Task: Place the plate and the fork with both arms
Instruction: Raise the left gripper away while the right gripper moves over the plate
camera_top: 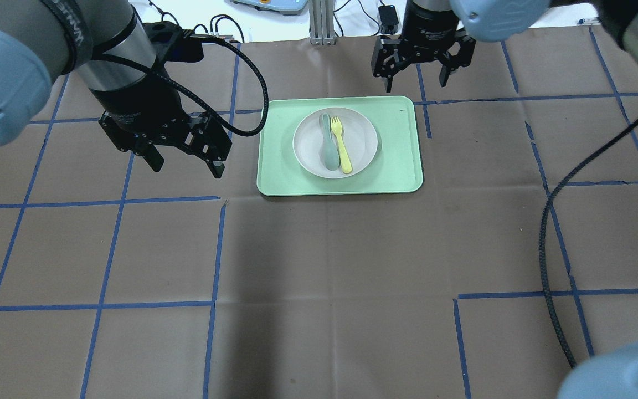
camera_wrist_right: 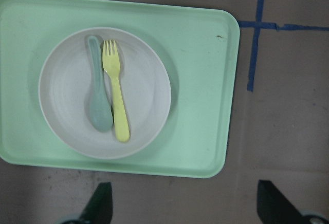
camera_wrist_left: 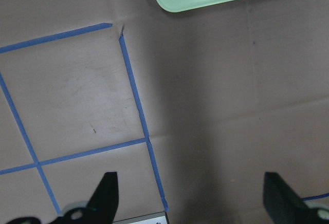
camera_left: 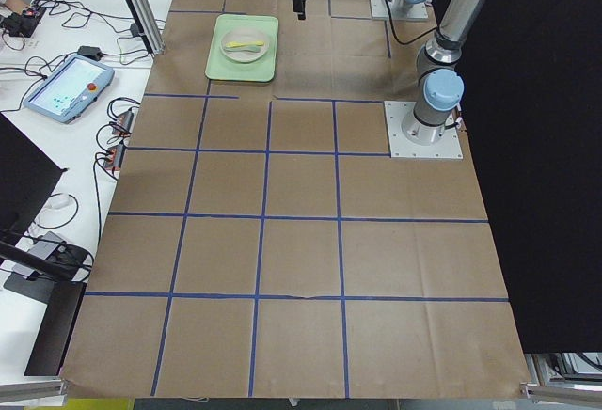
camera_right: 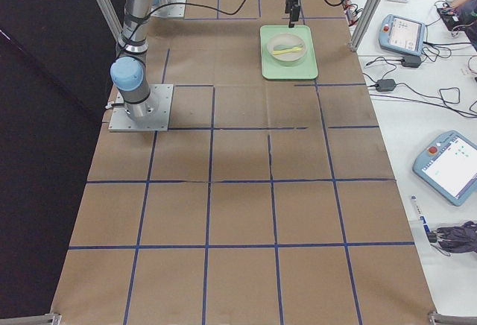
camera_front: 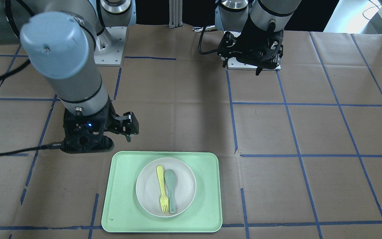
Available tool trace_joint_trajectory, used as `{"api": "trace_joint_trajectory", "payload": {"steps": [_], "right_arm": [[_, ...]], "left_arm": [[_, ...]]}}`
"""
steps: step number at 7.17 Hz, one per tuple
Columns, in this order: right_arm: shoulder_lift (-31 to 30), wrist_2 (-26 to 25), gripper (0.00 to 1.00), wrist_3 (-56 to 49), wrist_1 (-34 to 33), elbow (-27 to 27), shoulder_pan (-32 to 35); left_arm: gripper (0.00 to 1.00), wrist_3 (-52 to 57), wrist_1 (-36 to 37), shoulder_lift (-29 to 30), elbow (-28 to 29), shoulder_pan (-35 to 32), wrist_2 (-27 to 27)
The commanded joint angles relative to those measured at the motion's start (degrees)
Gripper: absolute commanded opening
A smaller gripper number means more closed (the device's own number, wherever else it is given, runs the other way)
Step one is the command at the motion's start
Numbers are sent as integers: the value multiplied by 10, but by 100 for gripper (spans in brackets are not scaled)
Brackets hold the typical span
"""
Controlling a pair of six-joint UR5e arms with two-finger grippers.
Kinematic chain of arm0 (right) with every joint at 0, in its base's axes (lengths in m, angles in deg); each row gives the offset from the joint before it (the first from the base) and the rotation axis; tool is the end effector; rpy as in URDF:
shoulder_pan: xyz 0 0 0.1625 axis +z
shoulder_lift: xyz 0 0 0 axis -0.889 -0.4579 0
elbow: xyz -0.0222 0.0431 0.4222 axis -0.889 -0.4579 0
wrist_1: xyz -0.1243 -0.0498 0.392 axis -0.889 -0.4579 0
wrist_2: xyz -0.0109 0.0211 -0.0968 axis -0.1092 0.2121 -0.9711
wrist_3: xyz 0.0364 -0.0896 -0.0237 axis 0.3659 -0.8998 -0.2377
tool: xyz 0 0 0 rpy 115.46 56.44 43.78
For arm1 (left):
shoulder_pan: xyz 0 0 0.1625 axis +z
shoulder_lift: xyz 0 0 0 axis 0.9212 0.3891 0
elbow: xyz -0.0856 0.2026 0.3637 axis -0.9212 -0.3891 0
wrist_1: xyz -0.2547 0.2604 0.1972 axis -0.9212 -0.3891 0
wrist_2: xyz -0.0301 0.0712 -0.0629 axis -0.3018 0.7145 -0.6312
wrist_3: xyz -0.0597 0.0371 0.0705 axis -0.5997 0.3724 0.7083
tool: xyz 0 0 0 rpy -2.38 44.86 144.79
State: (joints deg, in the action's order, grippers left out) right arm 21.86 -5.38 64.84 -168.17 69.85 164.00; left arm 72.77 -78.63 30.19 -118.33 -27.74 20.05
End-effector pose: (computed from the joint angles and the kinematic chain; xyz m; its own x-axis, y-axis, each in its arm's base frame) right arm 0.2655 -0.6546 0.4128 -0.9972 -0.0745 0.0065 -0.0745 0.9972 -0.0052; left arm -0.1794 -0.4562 0.4841 -0.9773 0.1939 0.0856 0.2039 0.9703 0.1300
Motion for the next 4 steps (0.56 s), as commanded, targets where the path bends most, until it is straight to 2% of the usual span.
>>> {"api": "trace_joint_trajectory", "payload": {"steps": [1,4], "right_arm": [[91,3,100,36,0,-75,25],[141,0,100,66,-14,-69,26]], "left_arm": [[100,1,8,-6,-15,10,0],[100,1,7,-12,-15,40,0]]}}
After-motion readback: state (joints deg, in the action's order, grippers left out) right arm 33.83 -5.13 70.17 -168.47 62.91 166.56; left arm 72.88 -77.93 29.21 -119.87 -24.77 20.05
